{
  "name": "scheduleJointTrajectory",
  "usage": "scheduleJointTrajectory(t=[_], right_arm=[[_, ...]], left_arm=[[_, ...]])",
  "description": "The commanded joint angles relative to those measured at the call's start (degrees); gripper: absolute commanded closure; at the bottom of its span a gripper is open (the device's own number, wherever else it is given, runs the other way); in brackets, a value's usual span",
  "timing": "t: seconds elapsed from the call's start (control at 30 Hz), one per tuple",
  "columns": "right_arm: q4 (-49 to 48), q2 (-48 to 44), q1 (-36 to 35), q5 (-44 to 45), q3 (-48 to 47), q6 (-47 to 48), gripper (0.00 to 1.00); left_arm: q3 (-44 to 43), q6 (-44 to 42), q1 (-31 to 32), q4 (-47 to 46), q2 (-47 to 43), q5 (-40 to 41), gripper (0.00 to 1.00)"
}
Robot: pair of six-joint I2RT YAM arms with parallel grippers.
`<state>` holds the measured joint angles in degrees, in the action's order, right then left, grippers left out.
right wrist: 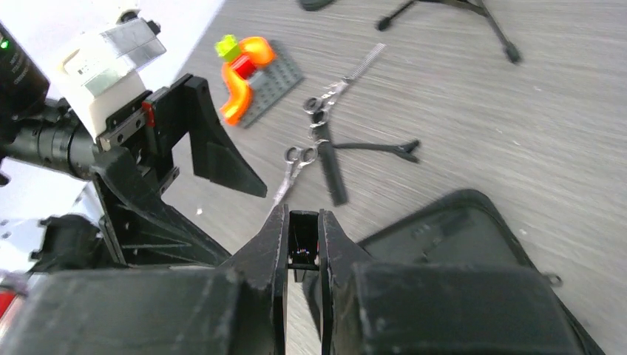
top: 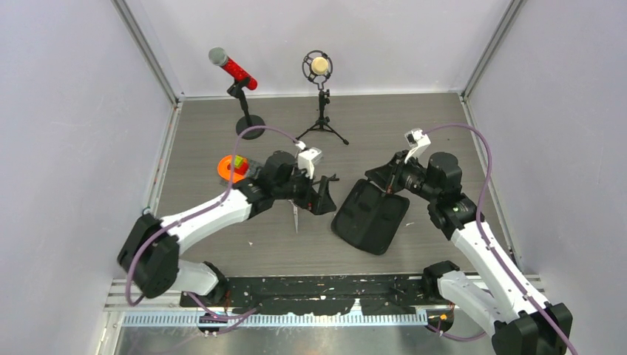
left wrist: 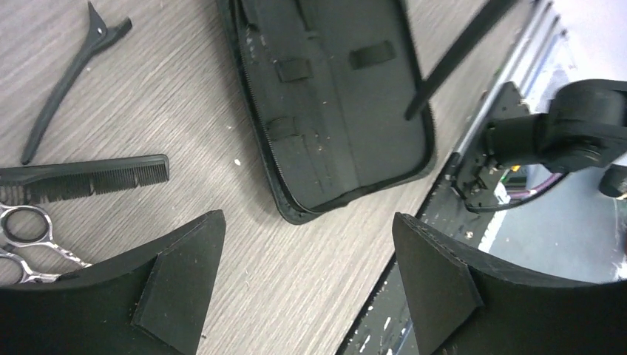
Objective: Sort the hair-cutting tools
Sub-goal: Place the haircut tool in the hairdressing tool bag.
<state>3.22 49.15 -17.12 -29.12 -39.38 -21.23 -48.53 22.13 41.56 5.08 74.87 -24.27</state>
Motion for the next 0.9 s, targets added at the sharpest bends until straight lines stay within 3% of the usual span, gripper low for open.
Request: scheduleJointTrajectory(t=[0.0,0.27,0.43,0.53,0.7,0.77,0.87], right_arm=[[8.30,-2.35,0.54,13.61,0.48,1.92,0.95],[10.63,-4.91,0.69,15.97,2.62,1.43,0.95],[11.62,-5.82,0.90,18.14,3.25,1.98,0.95],[11.80,-5.53,1.22,19.44,3.53,2.16,0.95],[11.80,-3.31,1.90,19.73,2.95,1.39,0.95],[11.81,-2.35,1.92,19.24,2.64,1.05,0.95],[11.68,-0.46,1.94,18.20,2.30,0.52,0.95]], left_arm=[[-6.10,1.31,1.94,1.82,8.90,4.28,0.15],[-15.97,1.64,3.80,6.71,24.96,5.37,0.23],[-19.09,0.11,5.02,9.64,30.54,4.28,0.36],[-19.05,-0.84,5.81,11.01,30.93,2.80,0.52],[-15.03,-2.85,6.25,12.96,26.21,5.86,0.90],[-13.17,-4.45,6.25,15.33,22.99,8.57,0.99],[-10.89,-7.38,6.25,18.52,18.15,12.70,1.00]])
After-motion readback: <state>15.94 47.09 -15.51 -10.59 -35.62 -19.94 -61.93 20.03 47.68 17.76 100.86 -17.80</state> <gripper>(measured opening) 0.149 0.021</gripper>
